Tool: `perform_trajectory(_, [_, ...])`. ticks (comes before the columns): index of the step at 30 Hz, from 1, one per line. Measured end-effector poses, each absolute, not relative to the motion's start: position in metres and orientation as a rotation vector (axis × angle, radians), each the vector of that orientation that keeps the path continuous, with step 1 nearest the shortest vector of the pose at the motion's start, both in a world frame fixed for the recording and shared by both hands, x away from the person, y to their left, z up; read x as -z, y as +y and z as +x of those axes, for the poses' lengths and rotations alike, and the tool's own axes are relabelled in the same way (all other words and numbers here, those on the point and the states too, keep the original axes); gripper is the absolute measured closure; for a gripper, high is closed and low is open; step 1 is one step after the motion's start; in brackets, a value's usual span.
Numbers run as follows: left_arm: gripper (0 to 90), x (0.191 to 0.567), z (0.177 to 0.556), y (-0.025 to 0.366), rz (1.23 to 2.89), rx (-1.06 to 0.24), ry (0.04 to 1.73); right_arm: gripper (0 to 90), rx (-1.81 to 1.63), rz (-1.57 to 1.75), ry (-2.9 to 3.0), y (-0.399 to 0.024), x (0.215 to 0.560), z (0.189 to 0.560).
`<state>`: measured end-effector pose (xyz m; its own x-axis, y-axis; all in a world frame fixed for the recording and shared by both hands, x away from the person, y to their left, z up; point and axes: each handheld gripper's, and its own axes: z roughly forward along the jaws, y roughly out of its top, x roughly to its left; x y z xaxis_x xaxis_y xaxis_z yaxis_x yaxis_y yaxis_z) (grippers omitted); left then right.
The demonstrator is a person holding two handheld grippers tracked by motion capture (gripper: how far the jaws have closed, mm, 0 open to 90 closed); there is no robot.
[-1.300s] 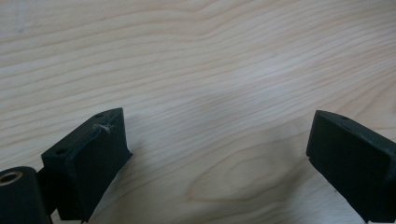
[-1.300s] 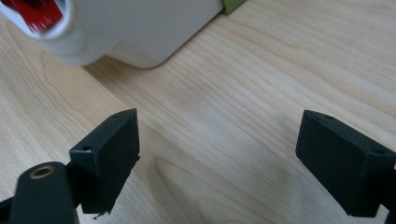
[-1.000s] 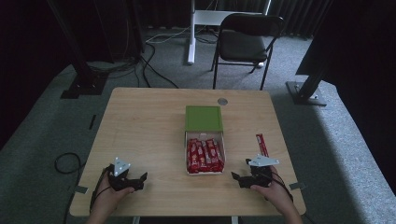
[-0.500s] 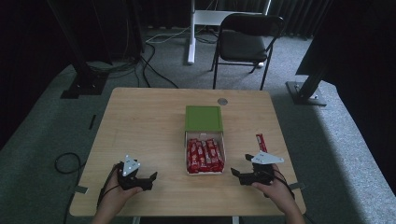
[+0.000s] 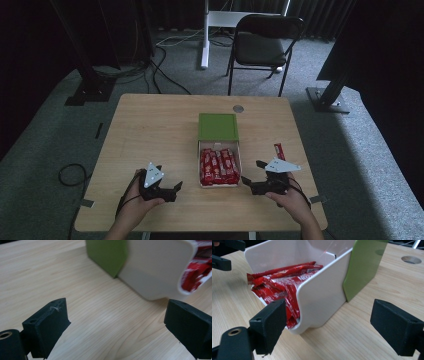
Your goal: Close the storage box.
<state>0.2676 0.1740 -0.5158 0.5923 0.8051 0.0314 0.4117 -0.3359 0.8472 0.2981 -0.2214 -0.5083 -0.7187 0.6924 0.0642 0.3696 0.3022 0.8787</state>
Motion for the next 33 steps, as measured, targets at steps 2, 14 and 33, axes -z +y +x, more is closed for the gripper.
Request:
perform_trajectory(2, [6.0, 0.514, 0.267, 0.169, 1.946, -0.561, 0.947, 13.2, -1.380, 0.951, 2.247, -0.220, 0.507, 0.299])
perform_trajectory(14, [6.0, 0.502, 0.268, 0.142, 1.961, -0.548, 0.809, 13.4, -1.377, 0.955, 2.247, -0.216, 0.506, 0.307])
perform_trajectory(33, [6.0, 0.504, 0.293, 0.129, 1.957, -0.572, 0.805, 13.4, -1.393, 0.987, 2.245, -0.217, 0.513, 0.314])
